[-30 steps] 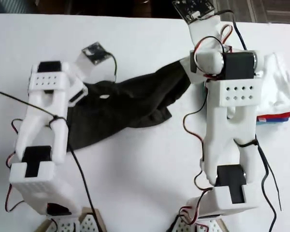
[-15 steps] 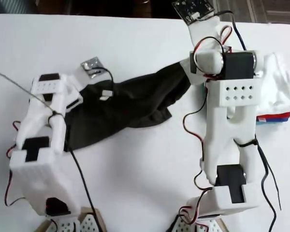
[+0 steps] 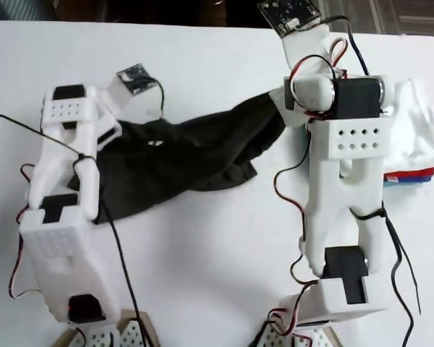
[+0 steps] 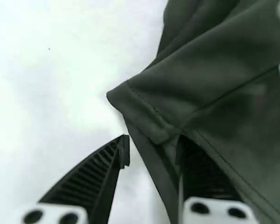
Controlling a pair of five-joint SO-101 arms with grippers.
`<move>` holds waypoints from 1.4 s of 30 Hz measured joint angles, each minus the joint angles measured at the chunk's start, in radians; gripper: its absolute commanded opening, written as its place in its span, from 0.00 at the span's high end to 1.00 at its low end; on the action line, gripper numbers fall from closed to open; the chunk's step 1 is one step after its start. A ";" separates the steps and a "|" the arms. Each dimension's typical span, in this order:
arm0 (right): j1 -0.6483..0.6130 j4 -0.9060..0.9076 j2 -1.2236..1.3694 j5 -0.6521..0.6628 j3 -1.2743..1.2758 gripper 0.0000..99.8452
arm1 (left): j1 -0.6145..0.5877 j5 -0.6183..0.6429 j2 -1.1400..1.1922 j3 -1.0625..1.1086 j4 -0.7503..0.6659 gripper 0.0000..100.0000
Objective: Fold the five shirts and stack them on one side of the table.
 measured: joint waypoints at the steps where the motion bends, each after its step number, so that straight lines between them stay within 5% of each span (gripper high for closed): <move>1: 0.000 0.000 0.000 0.000 0.000 0.98 | 0.008 0.000 0.000 0.000 0.003 0.82; 20: 0.000 0.000 0.000 0.000 0.003 0.98 | 0.038 -0.028 0.000 0.164 -0.169 0.83; 24: 0.000 0.000 0.000 0.000 0.003 0.98 | 0.037 -0.028 0.000 0.164 -0.169 0.98; 26: 0.000 0.000 0.000 0.000 0.003 0.98 | 0.040 -0.028 0.000 0.169 -0.173 0.96; 35: 0.000 0.000 0.000 0.000 0.003 0.98 | 0.041 -0.028 0.000 0.169 -0.173 0.97; 42: 0.000 0.000 0.000 0.000 0.003 0.98 | 0.052 -0.028 -0.006 0.112 -0.025 0.97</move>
